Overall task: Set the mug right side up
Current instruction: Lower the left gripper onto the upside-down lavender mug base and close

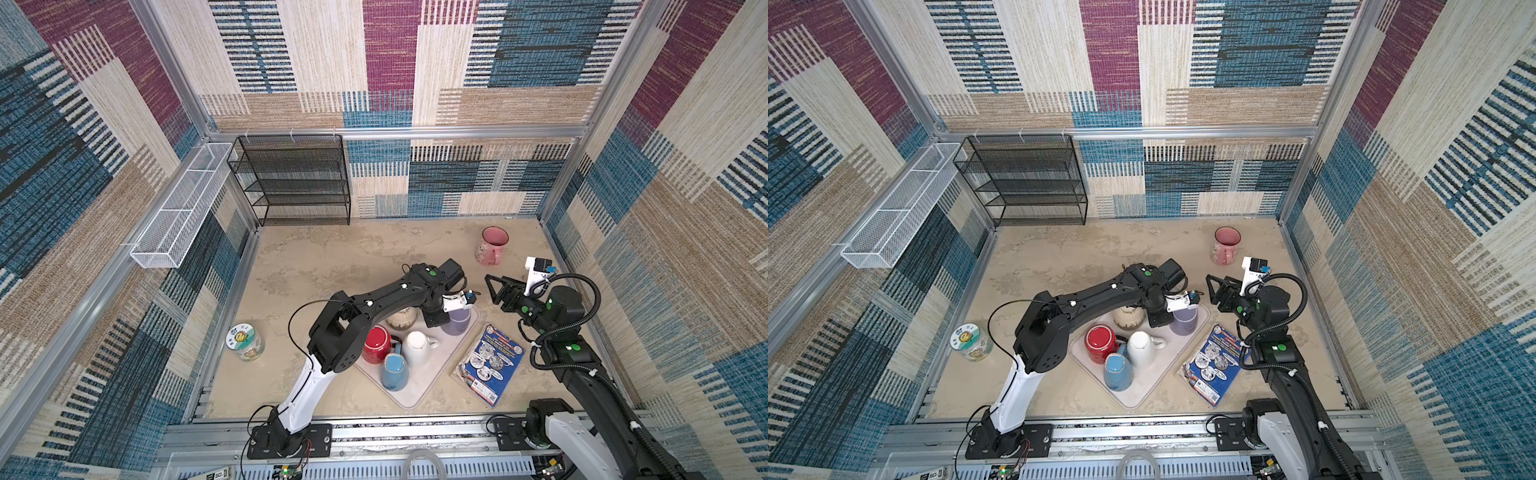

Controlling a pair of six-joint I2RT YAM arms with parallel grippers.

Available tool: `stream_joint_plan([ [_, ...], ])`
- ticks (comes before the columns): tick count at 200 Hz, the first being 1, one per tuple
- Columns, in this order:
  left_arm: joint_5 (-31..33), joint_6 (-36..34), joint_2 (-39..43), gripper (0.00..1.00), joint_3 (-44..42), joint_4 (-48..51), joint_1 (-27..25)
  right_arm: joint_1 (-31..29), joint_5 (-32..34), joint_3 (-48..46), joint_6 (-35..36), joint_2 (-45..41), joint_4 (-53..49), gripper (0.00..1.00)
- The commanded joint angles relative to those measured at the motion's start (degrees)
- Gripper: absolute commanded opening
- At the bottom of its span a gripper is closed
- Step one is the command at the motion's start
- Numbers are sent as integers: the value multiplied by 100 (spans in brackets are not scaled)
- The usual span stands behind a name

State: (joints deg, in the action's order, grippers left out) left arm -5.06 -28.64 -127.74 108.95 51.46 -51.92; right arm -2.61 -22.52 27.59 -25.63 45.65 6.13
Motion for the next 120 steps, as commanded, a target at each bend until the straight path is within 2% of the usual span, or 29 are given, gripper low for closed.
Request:
stream_joint_plan([
  [1, -142, 52, 17, 4, 17, 39, -1, -2, 15, 7, -32, -12, 91, 70],
  [6, -144, 57, 28, 0, 13, 39, -2, -5, 16, 9, -33, -10, 91, 70],
  [63, -54, 258, 245, 0, -108, 5, 0, -3, 120, 17, -26, -55, 20, 70],
  [120, 226, 427, 784, 0, -618, -422, 3, 4, 487, -105, -54, -206, -8, 70],
])
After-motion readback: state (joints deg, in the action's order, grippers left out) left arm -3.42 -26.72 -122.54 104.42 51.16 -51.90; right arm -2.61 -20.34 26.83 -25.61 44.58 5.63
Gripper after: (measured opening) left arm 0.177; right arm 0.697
